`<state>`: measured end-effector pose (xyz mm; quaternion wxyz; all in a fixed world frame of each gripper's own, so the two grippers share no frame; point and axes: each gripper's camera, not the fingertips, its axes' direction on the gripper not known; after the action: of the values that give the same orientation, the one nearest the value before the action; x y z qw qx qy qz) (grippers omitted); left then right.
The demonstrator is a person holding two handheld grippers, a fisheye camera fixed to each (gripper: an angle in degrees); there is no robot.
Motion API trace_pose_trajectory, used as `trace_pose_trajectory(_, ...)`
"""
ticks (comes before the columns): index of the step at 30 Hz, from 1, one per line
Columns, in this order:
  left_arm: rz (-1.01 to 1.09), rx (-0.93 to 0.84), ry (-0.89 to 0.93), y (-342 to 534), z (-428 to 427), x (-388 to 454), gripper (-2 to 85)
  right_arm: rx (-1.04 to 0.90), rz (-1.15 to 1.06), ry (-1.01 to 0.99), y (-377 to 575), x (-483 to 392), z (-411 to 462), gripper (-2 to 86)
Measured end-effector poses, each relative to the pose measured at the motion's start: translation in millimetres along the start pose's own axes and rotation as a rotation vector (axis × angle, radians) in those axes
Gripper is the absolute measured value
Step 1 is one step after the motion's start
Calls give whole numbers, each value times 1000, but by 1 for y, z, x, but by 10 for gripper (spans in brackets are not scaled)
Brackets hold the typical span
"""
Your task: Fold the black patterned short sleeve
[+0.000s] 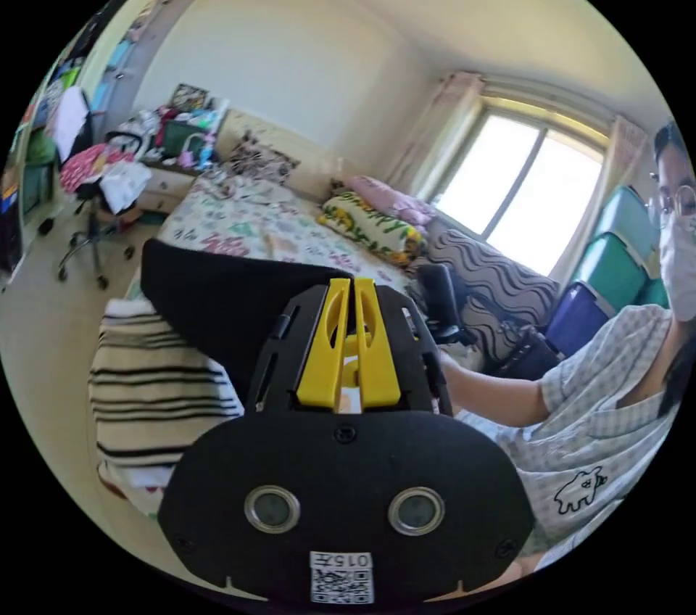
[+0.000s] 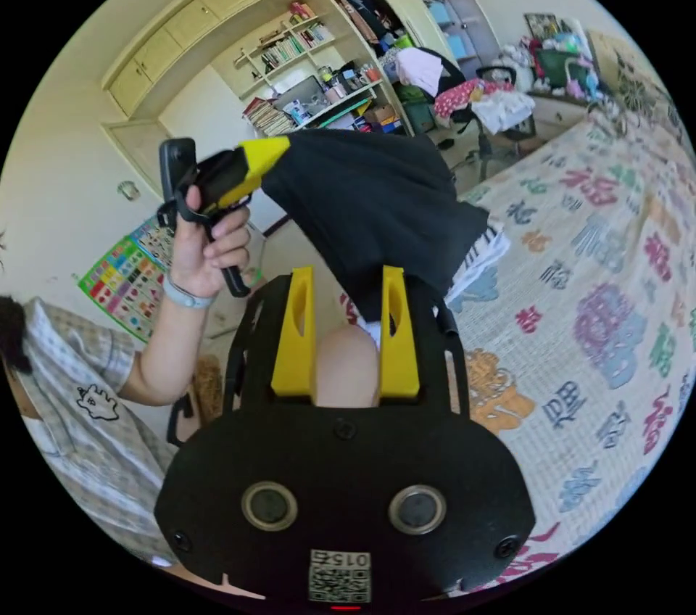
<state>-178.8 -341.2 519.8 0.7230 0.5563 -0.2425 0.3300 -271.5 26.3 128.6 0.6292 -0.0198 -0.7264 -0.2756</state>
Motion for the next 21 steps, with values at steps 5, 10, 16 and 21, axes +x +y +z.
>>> trace_pose_trajectory(5, 140, 43, 126, -22, -6, 85, -1, 123, -82, 136, 18, -40, -54, 9)
trace_pose_trajectory(10, 145, 18, 262, -7, -5, 118, -1, 293, 14, 51, 61, -49, -135, -2)
trace_pose_trajectory(16, 77, -12, 453, 9, 33, 145, -1, 320, -5, 54, 58, -82, -188, -4)
trace_pose_trajectory(21, 137, 0, 457, -27, 52, 189, 0, 370, -12, 186, 14, -110, -233, -4)
